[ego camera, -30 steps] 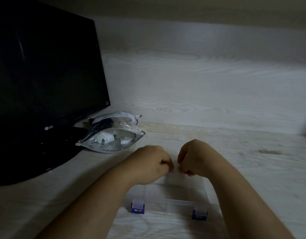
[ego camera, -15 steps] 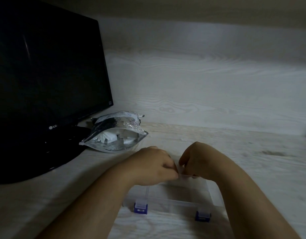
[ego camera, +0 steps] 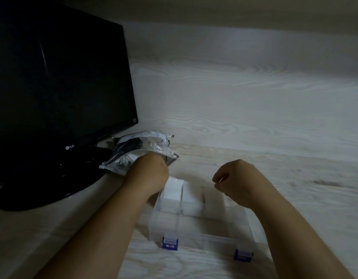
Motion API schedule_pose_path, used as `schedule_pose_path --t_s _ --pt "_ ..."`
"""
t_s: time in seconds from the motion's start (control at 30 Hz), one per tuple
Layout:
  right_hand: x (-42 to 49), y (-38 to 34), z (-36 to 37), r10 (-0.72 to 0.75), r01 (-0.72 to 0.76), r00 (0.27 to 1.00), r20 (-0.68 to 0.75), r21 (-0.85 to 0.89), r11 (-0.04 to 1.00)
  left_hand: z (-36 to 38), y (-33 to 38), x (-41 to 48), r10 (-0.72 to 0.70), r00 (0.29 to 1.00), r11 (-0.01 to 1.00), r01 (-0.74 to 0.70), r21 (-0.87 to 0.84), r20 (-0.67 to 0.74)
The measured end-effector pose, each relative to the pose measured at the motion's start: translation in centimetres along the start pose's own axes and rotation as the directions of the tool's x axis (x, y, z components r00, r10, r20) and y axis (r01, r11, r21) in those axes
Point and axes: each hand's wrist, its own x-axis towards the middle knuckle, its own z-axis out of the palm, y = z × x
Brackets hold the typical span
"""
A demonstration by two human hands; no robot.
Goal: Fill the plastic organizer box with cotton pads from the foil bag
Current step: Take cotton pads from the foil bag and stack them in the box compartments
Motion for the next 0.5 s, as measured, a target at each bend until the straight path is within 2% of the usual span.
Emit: schedule_pose_path --t_s 0.1,0.23,0.33,0.5 --pt "0.0 0.0 0.0 -0.012 0.012 1.000 -0.010 0.010 1.000 0.2 -1.0 0.6 -0.054 0.998 0.998 0.054 0.030 0.009" --pt "0.0 0.0 0.2 -0.025 0.025 1.000 -0.007 0.017 1.000 1.0 -1.5 1.6 -0.081 0.997 0.993 0.081 -0.089 0.004" --pt "0.0 0.0 0.2 -0.030 0.030 1.000 -0.006 0.019 0.999 1.4 -1.8 2.0 -0.131 0.989 0.981 0.138 -0.138 0.063" --pt "0.1 0.0 0.3 -0.034 0.034 0.999 -0.010 0.025 0.999 2.3 -2.5 2.3 -0.136 0.982 0.978 0.154 -0.140 0.132"
